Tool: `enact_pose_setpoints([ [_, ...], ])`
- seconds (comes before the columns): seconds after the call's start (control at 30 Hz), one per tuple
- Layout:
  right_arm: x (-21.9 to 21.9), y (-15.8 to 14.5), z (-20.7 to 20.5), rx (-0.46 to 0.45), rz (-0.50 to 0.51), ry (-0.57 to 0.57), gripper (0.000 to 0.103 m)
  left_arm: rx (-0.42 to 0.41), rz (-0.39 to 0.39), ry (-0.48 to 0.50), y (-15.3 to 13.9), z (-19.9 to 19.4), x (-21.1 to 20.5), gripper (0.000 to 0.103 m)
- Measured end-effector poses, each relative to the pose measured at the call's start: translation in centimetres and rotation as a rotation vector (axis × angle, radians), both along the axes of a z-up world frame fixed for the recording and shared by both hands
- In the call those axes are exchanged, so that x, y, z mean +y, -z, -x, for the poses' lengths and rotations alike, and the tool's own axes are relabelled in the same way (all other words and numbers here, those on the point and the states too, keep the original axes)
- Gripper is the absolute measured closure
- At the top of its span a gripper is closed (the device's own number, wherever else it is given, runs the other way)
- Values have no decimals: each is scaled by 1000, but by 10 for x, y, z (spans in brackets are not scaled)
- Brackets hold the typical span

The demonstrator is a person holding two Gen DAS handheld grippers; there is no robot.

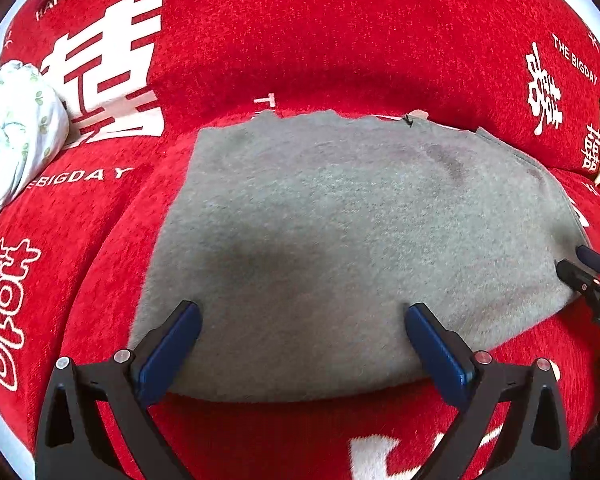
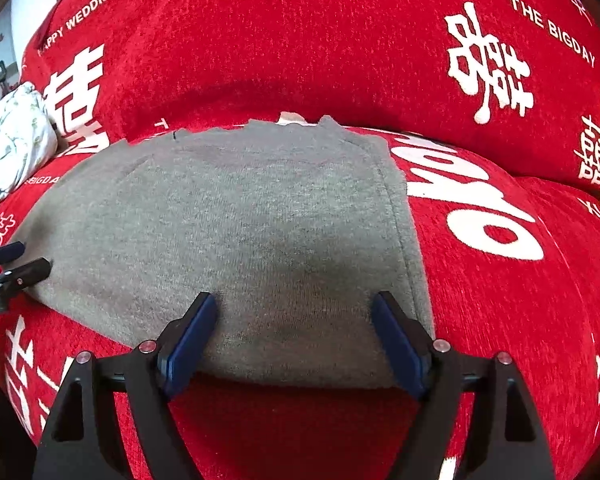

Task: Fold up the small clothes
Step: 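Reposition both open grippers over the folded sweater edge, then grasp the sweater edge with the left gripper while the right gripper grasps beside it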

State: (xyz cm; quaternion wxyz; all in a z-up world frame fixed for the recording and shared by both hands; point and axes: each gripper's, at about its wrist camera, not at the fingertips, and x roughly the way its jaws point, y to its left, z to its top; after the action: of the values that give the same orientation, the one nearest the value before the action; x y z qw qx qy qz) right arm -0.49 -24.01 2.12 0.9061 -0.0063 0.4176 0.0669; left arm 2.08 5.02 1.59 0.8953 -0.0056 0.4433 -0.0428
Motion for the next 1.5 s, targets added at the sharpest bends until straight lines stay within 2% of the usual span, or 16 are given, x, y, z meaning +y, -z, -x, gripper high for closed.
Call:
enact_pose_setpoints([
  [0.17, 0, 0, 1, 10, 7, -35, 20, 5, -2, -10, -2, 7, 9, 0],
  [0.27, 0, -7, 2, 74, 4, -29, 20, -5, 9, -32, -10, 18, 17, 0],
  [0.33, -3, -20, 11, 79, -67, 12, 19, -29, 29, -72, -17, 32, 29, 0],
  [0.4, -8, -33, 24, 17, -156, 34, 15, -18, 121, -116, -15, 46, 48, 0],
  [0.5, -3, -39, 37, -28, -200, 74, 10, 31, 432, -185, 6, 67, 87, 0],
  [0.57, 5, -37, 39, -37, -216, 66, 10, -25, 563, -202, 11, 80, 100, 0],
  [0.73, 29, -25, 34, -14, -227, 42, 10, -49, 777, -180, 20, 66, 106, 0],
  [0.87, 46, -19, 31, 9, -194, 15, 10, -97, 823, -185, 20, 33, 103, 2],
  [0.9, 49, -19, 30, 11, -182, 10, 10, -106, 841, -174, 20, 25, 102, 24],
  [0.93, 52, -21, 28, 13, -169, 3, 10, -87, 873, -154, 23, 17, 102, 61],
  [0.97, 54, -23, 26, 13, -158, -3, 10, -59, 907, -155, 31, 10, 105, 73],
  [1.0, 56, -26, 23, 11, -146, -9, 10, -47, 939, -170, 39, 6, 109, 79],
  [1.03, 58, -31, 17, 9, -134, -17, 10, -58, 966, -180, 47, 5, 114, 92],
  [1.13, 69, -41, -6, 21, -123, -33, 10, -94, 1025, -160, 52, 6, 121, 92],
  [1.3, 119, -55, -69, 76, -174, -63, 7, -106, 985, -158, 50, 7, 116, 92],
  [1.5, 205, -29, -152, 209, -154, -98, 7, -85, 989, -182, 51, 7, 119, 92],
])
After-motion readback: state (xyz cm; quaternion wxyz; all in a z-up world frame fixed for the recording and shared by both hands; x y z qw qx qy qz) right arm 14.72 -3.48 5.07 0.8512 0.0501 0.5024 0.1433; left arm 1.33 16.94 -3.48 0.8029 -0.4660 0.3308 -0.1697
